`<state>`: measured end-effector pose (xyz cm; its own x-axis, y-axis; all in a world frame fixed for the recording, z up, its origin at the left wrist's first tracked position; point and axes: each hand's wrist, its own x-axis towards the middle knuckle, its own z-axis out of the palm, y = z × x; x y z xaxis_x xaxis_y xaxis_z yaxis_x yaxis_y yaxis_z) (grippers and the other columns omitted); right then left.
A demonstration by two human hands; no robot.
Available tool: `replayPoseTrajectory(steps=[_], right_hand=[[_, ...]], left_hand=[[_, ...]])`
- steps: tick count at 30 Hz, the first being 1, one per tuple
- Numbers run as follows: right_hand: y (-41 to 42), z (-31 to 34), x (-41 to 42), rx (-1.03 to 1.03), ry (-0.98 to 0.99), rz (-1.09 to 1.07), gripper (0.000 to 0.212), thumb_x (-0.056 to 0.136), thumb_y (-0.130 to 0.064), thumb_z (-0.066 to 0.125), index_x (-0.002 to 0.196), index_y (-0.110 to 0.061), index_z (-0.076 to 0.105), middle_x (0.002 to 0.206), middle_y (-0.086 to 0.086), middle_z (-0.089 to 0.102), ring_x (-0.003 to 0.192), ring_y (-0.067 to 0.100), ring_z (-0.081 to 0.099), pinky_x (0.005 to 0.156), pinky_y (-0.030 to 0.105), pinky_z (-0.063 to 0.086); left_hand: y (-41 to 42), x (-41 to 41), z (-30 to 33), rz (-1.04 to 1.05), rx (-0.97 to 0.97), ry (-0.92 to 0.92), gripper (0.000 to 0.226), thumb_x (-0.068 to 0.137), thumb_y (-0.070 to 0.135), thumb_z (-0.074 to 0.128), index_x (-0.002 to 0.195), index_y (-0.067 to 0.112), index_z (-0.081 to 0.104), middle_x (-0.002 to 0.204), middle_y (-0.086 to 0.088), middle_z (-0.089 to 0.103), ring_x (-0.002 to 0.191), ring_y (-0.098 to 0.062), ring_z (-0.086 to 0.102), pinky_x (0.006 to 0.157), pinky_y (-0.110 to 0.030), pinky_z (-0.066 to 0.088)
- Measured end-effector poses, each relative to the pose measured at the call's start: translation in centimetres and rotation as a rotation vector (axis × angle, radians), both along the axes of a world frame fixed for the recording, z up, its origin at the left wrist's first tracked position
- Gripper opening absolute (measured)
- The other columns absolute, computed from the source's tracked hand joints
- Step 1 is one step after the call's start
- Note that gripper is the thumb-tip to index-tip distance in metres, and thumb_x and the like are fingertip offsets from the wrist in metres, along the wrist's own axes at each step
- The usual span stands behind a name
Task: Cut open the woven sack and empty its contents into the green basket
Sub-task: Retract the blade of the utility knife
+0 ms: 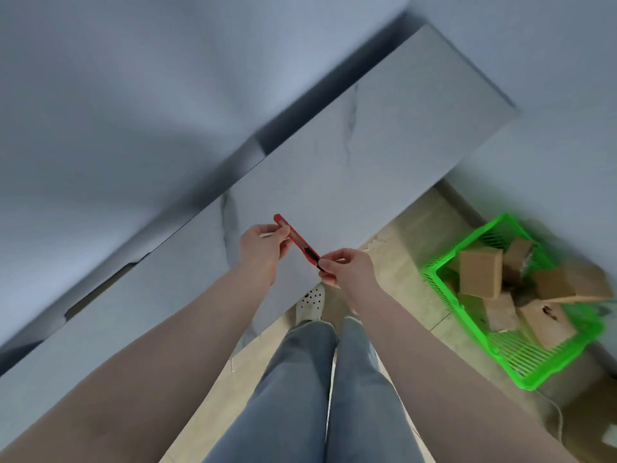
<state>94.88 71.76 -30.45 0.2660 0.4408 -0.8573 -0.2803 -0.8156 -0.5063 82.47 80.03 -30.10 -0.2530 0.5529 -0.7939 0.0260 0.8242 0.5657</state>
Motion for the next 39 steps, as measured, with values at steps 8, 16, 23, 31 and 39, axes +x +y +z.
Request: replayPoseTrajectory(steps=[8,16,23,31,39], right_hand=[[4.1,-8.8,-1.4,-0.064,-0.116,0.075,0.019,0.08,-0.001,0.071,0.068,-0.014,0.066,0.068,0.006,0.069,0.064,0.025,0.069,0.079,0.044,0.06],[5.1,-9.4,-1.5,-0.078,-0.337,0.078,0.016,0.081,-0.016,0.072,0.07,-0.022,0.062,0.071,0.0,0.072,0.073,0.02,0.072,0.067,0.029,0.055],[5.4,-9.9,-1.6,-0.098,-0.373,0.146,0.007,0.083,-0.02,0.071,0.079,-0.018,0.065,0.079,0.002,0.072,0.076,0.021,0.07,0.075,0.037,0.058],[4.9,-9.8,-1.9,-0.07,-0.365,0.116,0.018,0.086,-0.02,0.069,0.084,-0.021,0.051,0.083,0.002,0.067,0.08,0.026,0.069,0.079,0.044,0.056],[4.2,-9.3,-0.9,-0.043,-0.293,0.079,0.017,0.088,-0.016,0.067,0.097,-0.01,0.054,0.079,0.0,0.061,0.071,0.025,0.069,0.073,0.037,0.057]], left_hand=[[3.2,0.1,-9.3,-0.026,0.008,0.117,0.016,0.083,0.001,0.071,0.083,0.01,0.057,0.075,-0.006,0.062,0.058,-0.015,0.057,0.056,-0.021,0.05],[3.3,1.0,-11.2,0.03,0.071,0.246,0.019,0.078,0.006,0.075,0.079,0.017,0.059,0.074,0.001,0.065,0.067,-0.014,0.066,0.074,-0.027,0.058],[3.3,1.5,-11.3,0.018,0.079,0.277,0.016,0.08,0.009,0.076,0.083,0.013,0.06,0.073,0.0,0.066,0.061,-0.01,0.064,0.068,-0.023,0.056],[2.5,1.6,-11.0,-0.023,0.068,0.293,0.018,0.079,0.015,0.077,0.091,0.008,0.065,0.071,0.001,0.067,0.06,-0.009,0.064,0.068,-0.024,0.057],[1.3,1.8,-10.9,-0.032,0.06,0.291,0.018,0.079,0.018,0.078,0.089,0.011,0.064,0.073,0.001,0.067,0.065,-0.013,0.066,0.068,-0.025,0.056]])
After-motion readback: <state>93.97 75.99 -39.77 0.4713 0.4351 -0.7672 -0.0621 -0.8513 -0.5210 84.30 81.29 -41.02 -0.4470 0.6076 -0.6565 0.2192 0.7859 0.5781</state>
